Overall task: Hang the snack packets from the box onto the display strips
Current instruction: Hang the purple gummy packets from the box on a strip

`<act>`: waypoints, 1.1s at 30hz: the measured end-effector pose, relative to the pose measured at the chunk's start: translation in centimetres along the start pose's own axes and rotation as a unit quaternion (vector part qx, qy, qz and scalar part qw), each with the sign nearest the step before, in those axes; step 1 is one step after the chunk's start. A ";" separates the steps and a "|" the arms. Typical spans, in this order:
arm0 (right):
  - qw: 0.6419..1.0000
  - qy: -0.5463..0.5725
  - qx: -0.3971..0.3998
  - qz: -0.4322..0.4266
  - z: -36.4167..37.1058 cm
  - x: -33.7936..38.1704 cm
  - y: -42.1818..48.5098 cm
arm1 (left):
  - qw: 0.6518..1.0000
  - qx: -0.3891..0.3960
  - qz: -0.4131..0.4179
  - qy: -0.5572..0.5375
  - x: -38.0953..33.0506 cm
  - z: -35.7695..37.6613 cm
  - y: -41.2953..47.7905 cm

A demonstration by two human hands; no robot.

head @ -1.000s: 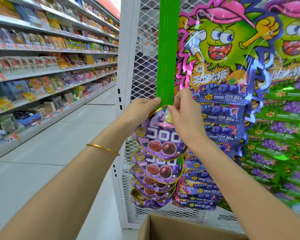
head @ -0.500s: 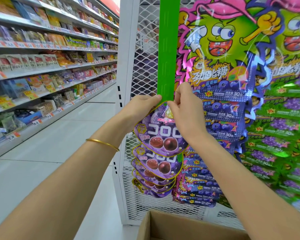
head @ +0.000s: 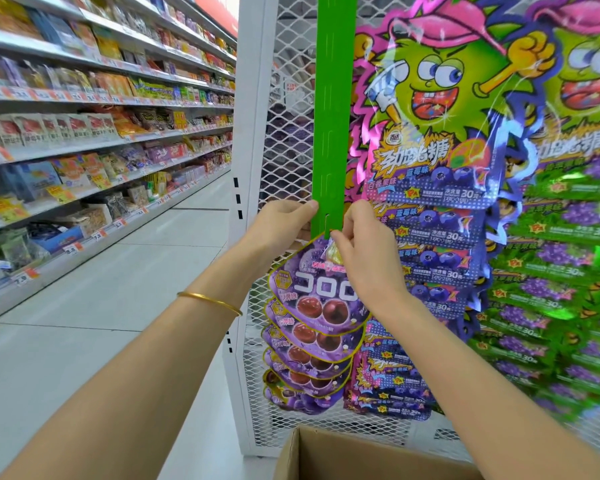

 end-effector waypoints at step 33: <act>0.569 0.094 0.344 0.741 19.5 -30.6 -57.0 | 0.946 0.119 -0.061 0.296 27.5 9.1 -17.9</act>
Point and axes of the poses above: each hand's wrist, its own y-axis towards the middle knuckle, its own z-axis out of the palm, x = y × z, the point moved 10 cm from there along y, towards the middle knuckle, and after that the axes turned 4 degrees about -x, right-handed, at the moved point
